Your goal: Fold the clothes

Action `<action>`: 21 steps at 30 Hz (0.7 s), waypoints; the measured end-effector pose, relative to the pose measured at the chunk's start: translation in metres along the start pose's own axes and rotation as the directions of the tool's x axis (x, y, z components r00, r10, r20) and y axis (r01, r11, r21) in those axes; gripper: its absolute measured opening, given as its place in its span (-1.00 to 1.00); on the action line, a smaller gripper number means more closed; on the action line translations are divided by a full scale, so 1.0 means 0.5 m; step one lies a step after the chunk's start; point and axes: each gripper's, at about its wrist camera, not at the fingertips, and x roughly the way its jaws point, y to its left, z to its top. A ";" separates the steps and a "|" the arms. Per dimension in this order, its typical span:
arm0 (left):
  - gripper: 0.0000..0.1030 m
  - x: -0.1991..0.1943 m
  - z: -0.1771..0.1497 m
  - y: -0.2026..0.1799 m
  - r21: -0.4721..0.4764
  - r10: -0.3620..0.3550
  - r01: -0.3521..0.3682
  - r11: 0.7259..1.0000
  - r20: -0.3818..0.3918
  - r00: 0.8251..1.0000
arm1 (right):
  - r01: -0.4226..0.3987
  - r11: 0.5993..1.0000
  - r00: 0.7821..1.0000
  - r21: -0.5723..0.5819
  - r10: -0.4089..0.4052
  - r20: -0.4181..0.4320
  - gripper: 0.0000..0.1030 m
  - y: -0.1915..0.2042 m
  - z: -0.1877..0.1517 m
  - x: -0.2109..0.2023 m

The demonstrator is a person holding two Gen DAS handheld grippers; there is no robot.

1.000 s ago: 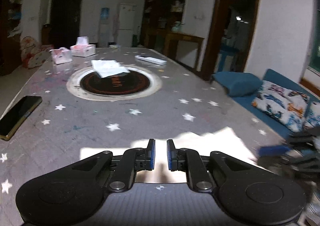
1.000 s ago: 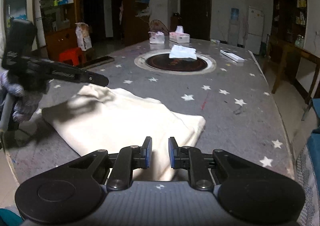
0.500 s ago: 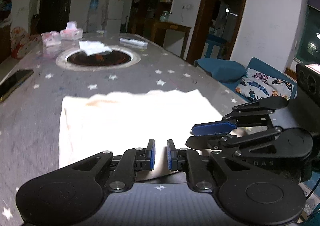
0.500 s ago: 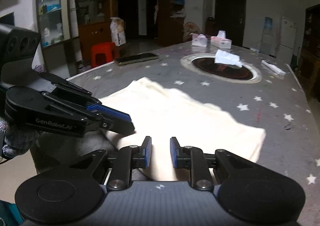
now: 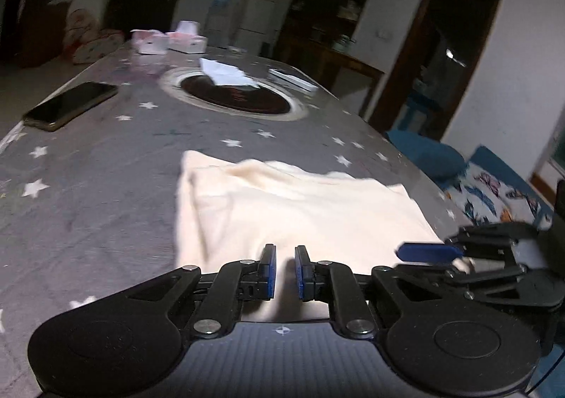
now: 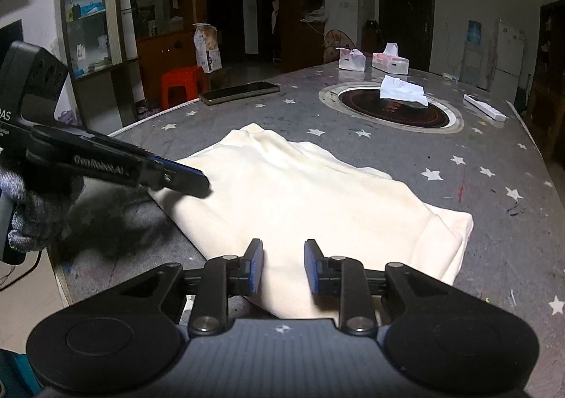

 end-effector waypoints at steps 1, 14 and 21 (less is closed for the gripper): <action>-0.73 -0.004 0.004 0.002 0.001 0.011 -0.011 1.000 0.004 1.000 | 0.000 1.000 1.000 -0.002 0.000 -0.001 -0.49 0.000 0.001 0.000; -0.82 0.036 0.036 0.022 -0.014 0.104 -0.105 0.994 -0.019 0.994 | 0.002 1.000 1.000 0.006 -0.002 -0.009 -0.34 -0.011 0.006 0.001; -0.82 0.037 0.069 0.007 -0.010 0.120 -0.120 0.993 -0.024 0.993 | -0.010 1.000 1.000 0.023 0.010 -0.001 -0.28 -0.026 0.016 0.002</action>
